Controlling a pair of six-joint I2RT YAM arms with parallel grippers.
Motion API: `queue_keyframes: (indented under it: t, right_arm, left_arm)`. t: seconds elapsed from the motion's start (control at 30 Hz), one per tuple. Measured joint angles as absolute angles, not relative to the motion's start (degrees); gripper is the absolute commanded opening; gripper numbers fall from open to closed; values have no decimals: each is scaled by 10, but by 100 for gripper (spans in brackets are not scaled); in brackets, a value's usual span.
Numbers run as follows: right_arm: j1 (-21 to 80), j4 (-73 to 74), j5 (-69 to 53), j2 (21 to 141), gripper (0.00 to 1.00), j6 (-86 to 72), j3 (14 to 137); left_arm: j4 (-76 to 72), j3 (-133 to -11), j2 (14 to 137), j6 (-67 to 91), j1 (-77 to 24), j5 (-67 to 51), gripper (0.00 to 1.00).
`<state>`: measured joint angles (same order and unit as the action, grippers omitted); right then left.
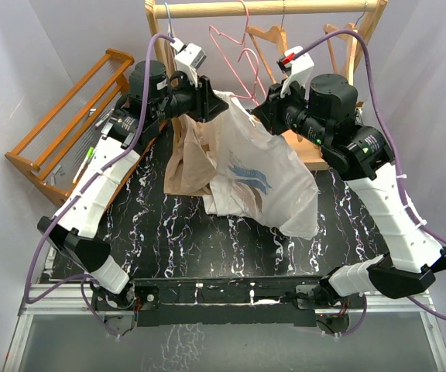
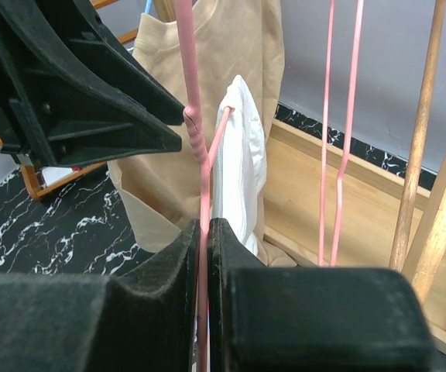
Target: Place the t-shirt on the hanger
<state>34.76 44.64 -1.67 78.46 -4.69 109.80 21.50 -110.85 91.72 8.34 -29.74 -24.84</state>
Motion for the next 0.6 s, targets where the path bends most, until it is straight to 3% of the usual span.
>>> queue_keyframes:
  t: [0.5, 0.6]
  right_arm:
    - [348, 431, -15, 785, 8, -48, 1098]
    - [348, 431, -15, 785, 8, -49, 1098]
  left_arm:
    - [191, -1053, 926, 135, -305, -249, 26]
    - [178, -1053, 935, 146, -305, -251, 30]
